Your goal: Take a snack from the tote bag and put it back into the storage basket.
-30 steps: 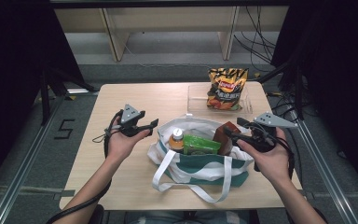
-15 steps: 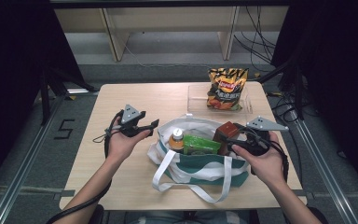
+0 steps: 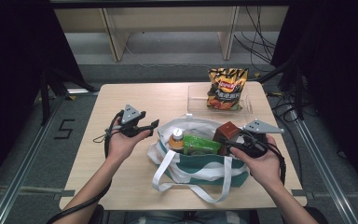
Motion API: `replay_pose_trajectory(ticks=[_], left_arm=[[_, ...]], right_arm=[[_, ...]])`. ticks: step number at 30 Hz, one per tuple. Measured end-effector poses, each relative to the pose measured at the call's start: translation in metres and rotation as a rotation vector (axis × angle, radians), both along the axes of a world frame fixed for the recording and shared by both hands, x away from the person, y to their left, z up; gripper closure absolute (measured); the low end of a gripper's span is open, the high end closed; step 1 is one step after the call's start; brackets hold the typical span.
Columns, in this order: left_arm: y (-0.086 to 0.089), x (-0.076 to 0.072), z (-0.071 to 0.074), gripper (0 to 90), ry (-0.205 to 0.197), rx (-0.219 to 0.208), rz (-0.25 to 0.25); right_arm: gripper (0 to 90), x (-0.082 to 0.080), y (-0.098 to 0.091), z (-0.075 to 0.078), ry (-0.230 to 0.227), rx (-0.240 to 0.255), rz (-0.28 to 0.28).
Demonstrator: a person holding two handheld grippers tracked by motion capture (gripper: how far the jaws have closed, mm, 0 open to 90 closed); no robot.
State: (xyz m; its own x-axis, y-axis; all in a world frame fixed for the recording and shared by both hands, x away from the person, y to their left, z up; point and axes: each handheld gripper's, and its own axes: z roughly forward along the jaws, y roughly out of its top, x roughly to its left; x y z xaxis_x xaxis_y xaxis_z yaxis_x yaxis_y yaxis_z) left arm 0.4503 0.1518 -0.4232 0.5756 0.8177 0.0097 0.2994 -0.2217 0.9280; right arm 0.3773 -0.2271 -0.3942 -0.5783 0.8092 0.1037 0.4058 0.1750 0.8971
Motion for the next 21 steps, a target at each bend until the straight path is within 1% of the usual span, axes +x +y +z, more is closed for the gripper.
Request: replay_pose_trajectory(ticks=[3,4,5,7,8,9,10,12,13,15,16,17,18,19,20,21], left_arm=[[0.0,0.0,0.001,35.2,-0.003,0.0,-0.001],[0.0,0.0,0.001,35.2,-0.001,-0.003,0.001],[0.0,0.0,0.001,35.2,-0.002,-0.002,0.001],[0.001,0.0,0.001,35.2,-0.001,-0.002,0.002],[0.001,0.0,0.001,35.2,-0.001,-0.001,0.001],[0.0,0.0,0.001,35.2,-0.001,-0.002,0.001],[0.0,0.0,0.001,35.2,-0.002,-0.002,0.001],[0.0,0.0,0.001,35.2,-0.003,-0.004,0.001],[0.0,0.0,0.001,35.3,-0.003,-0.004,0.001],[0.0,0.0,0.001,35.2,-0.001,-0.005,0.002],[0.0,0.0,0.001,35.3,-0.002,-0.004,0.003],[0.0,0.0,0.001,35.3,-0.002,-0.004,0.003],[0.0,0.0,0.001,35.3,-0.002,-0.005,0.003],[0.0,0.0,0.001,35.2,-0.003,-0.004,0.002],[0.0,0.0,0.001,35.3,-0.004,-0.005,0.003],[0.0,0.0,0.001,35.2,-0.004,-0.005,0.003]], right_arm=[[38.3,-0.002,0.001,0.003,0.0,0.011,-0.003],[38.3,-0.003,-0.001,0.005,0.006,0.001,0.0],[38.3,-0.002,-0.001,0.006,-0.023,0.002,0.009],[38.4,-0.004,-0.002,0.009,-0.027,0.007,-0.004],[38.4,-0.005,-0.002,0.011,-0.034,0.004,-0.003],[38.4,-0.004,-0.002,0.012,-0.038,0.018,0.009],[38.4,-0.005,-0.004,0.013,-0.041,0.002,0.003],[38.4,-0.007,-0.003,0.015,-0.022,0.026,-0.004],[38.4,-0.006,-0.004,0.015,-0.039,0.026,-0.008],[38.4,-0.007,-0.005,0.018,-0.033,0.035,-0.001],[38.5,-0.008,-0.006,0.019,-0.039,0.027,-0.005],[38.5,-0.007,-0.006,0.02,-0.061,0.032,0.002],[38.5,-0.008,-0.006,0.023,-0.05,0.038,0.006],[38.5,-0.009,-0.006,0.025,-0.052,0.038,0.0],[38.6,-0.008,-0.008,0.026,-0.076,0.03,0.005],[38.6,-0.009,-0.008,0.03,-0.082,0.031,0.003]])
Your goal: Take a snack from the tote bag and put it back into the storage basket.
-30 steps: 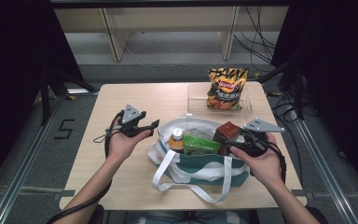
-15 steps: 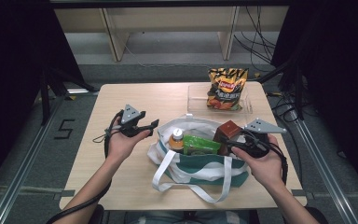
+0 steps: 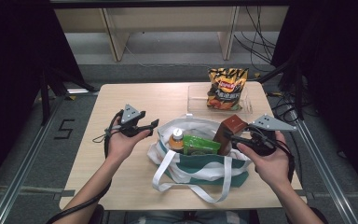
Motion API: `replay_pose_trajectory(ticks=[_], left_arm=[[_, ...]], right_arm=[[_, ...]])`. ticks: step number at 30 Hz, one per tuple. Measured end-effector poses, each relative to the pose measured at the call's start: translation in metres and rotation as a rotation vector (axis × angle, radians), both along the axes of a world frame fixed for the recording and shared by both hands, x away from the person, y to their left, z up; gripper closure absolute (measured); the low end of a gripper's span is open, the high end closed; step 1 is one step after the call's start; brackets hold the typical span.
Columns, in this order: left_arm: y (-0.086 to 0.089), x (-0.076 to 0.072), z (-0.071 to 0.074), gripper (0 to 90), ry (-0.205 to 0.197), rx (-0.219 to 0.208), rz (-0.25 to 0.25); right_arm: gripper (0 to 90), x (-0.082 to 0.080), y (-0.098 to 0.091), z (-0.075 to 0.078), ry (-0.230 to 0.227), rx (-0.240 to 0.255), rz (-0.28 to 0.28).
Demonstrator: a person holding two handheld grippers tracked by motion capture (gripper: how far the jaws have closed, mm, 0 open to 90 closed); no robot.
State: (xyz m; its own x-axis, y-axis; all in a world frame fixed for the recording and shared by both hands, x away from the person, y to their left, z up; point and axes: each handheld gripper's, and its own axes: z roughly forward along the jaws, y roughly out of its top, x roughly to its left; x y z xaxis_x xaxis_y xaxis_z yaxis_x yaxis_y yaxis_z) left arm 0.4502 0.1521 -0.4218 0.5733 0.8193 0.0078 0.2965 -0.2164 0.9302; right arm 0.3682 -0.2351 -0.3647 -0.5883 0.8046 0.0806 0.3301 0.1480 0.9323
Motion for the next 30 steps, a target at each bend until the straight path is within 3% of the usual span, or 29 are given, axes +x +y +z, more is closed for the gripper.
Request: replay_pose_trajectory(ticks=[2,8,12,19,30], left_arm=[[0.0,0.0,0.0,35.2,-0.001,-0.004,-0.003],[0.0,0.0,0.0,35.2,0.0,-0.002,0.002],[0.0,0.0,0.0,35.2,0.0,-0.003,0.003],[0.0,0.0,0.0,35.2,-0.001,-0.003,0.003],[0.0,0.0,0.0,35.2,0.0,-0.003,0.002]], right_arm=[[38.6,-0.002,0.0,0.002,0.023,0.013,-0.007],[38.6,-0.002,-0.005,0.01,-0.024,0.016,-0.008],[38.7,-0.005,-0.006,0.015,-0.014,0.036,-0.023],[38.8,-0.007,-0.011,0.025,-0.065,0.029,-0.026],[38.8,-0.011,-0.016,0.035,-0.087,0.05,-0.04]])
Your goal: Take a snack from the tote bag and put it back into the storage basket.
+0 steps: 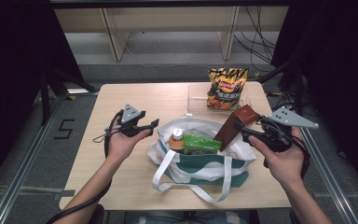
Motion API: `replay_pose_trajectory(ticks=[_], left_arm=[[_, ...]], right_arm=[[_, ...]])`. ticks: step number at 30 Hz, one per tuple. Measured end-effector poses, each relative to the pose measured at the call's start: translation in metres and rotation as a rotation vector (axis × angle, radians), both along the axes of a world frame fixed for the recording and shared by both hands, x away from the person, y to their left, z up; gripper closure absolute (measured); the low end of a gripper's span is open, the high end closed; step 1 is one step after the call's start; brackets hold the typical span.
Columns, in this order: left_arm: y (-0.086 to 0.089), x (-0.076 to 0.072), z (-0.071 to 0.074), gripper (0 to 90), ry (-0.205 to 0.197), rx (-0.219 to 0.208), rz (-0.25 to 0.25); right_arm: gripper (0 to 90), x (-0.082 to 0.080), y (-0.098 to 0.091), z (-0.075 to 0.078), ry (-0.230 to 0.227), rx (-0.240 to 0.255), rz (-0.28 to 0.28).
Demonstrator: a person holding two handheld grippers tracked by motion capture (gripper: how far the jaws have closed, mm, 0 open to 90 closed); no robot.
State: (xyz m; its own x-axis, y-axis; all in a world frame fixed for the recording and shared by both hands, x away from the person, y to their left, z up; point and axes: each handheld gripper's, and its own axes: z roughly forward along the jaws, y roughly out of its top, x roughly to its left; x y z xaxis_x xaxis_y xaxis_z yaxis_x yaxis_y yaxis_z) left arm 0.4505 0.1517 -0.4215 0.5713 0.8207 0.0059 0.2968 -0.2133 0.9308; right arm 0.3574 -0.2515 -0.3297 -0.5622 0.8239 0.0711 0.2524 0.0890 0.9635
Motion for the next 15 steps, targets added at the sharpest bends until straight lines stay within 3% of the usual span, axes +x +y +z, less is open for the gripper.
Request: replay_pose_trajectory(ticks=[11,15], left_arm=[[0.0,0.0,0.0,35.2,0.0,0.0,-0.001],[0.0,0.0,0.0,35.2,0.0,0.0,0.0]], right_arm=[[38.9,-0.003,-0.004,0.008,-0.034,0.014,-0.004],[38.9,-0.006,-0.006,0.012,-0.026,0.032,-0.016]])
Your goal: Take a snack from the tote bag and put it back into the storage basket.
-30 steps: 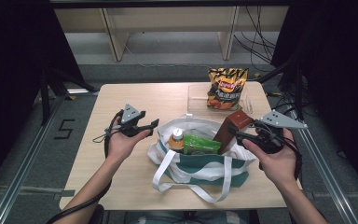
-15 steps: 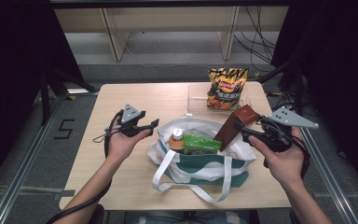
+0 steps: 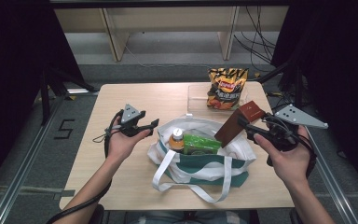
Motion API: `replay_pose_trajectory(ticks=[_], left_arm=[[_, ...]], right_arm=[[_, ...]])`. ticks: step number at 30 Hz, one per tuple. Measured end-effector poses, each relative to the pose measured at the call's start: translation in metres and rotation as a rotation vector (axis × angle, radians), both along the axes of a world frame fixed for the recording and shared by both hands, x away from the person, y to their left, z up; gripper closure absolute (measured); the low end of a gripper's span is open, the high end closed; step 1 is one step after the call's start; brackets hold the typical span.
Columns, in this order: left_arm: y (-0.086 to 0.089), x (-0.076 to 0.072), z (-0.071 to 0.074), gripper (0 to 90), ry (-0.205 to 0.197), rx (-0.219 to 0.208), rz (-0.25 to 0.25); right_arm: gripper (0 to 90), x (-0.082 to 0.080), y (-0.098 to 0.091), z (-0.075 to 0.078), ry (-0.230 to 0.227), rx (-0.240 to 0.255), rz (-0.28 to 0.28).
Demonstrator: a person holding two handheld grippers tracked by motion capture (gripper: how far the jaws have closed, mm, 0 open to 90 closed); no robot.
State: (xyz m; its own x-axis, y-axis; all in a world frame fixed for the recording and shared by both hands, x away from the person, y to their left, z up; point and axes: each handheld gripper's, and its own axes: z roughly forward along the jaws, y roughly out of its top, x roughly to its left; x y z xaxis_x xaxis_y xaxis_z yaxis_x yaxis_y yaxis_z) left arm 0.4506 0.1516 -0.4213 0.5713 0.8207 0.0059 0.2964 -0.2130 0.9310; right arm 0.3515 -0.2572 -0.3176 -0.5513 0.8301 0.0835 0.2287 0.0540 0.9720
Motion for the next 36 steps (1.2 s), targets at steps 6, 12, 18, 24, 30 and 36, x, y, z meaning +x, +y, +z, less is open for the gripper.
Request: replay_pose_trajectory(ticks=[6,12,18,24,30,36], left_arm=[[0.0,0.0,0.0,35.2,0.001,0.001,0.0],[0.0,0.0,0.0,35.2,0.0,0.002,-0.001],[0.0,0.0,0.0,35.2,0.0,0.002,-0.001],[-0.001,0.0,0.0,35.2,0.002,0.002,-0.003],[0.0,0.0,0.001,35.2,-0.003,-0.001,-0.002],[-0.001,0.0,0.0,35.2,0.0,-0.003,0.001]], right_arm=[[38.9,-0.002,-0.005,0.006,-0.027,0.009,-0.008],[38.9,-0.005,-0.009,0.012,-0.038,0.023,-0.025],[38.9,-0.006,-0.014,0.017,-0.063,0.02,-0.035],[38.9,-0.008,-0.019,0.021,-0.079,0.027,-0.056],[39.0,-0.008,-0.025,0.026,-0.085,0.04,-0.076],[39.0,-0.005,-0.031,0.029,-0.097,0.032,-0.102]])
